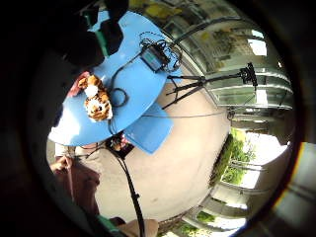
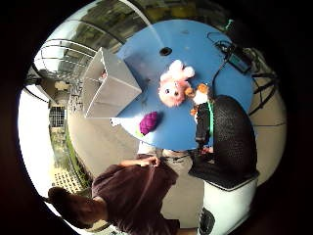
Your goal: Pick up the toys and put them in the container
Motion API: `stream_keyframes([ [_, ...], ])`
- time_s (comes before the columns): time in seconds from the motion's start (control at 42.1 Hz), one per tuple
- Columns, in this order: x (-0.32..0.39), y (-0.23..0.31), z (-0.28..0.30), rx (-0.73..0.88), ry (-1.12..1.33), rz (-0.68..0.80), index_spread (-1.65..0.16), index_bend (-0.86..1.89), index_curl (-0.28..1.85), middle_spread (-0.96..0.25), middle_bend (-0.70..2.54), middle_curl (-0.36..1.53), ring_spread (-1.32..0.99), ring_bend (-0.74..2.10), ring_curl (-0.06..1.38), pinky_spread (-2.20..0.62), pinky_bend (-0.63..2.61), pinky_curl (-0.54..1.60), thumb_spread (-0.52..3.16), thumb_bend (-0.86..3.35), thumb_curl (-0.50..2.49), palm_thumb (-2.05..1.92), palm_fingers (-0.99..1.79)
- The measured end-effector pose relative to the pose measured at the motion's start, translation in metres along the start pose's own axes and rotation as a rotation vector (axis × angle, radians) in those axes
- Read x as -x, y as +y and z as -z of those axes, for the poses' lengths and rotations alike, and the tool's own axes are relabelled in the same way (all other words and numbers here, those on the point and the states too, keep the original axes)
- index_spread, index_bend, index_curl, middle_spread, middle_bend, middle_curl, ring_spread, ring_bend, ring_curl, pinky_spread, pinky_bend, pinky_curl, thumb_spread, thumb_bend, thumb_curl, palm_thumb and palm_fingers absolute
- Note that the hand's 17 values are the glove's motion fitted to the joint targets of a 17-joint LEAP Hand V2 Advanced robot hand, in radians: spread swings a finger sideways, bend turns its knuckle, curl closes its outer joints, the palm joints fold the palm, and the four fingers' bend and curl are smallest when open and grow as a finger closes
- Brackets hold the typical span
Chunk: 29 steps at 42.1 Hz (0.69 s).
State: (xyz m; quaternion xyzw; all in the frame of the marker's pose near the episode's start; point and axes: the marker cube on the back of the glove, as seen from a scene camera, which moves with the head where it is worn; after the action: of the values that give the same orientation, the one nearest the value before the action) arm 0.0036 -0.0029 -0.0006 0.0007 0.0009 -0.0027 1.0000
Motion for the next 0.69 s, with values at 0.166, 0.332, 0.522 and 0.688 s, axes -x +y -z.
stream_keyframes([
  [0.166, -0.002, -0.004, 0.000, 0.001, 0.015, -0.007, -0.14, 0.15, 0.08, -0.03, 0.16, 0.05, -0.12, 0.44, 0.12, -0.05, 0.66, 0.21, 0.93, 0.22, 0.05, 0.20, 0.38],
  [0.332, -0.001, -0.009, 0.002, 0.002, 0.022, -0.016, -0.18, 0.17, 0.12, -0.03, 0.19, 0.09, -0.17, 0.49, 0.15, -0.07, 0.72, 0.26, 1.30, 0.26, 0.10, 0.19, 0.33],
  [0.522, 0.014, -0.017, -0.002, 0.011, -0.038, 0.043, -0.19, 0.18, 0.17, -0.04, 0.19, 0.14, -0.19, 0.53, 0.18, -0.07, 0.75, 0.28, 1.51, 0.28, 0.15, 0.16, 0.29],
  [0.688, 0.058, -0.026, -0.022, 0.057, -0.006, 0.194, -0.20, 0.12, 0.18, -0.04, 0.20, 0.18, -0.20, 0.57, 0.20, -0.07, 0.79, 0.30, 1.58, 0.27, 0.18, 0.11, 0.23],
])
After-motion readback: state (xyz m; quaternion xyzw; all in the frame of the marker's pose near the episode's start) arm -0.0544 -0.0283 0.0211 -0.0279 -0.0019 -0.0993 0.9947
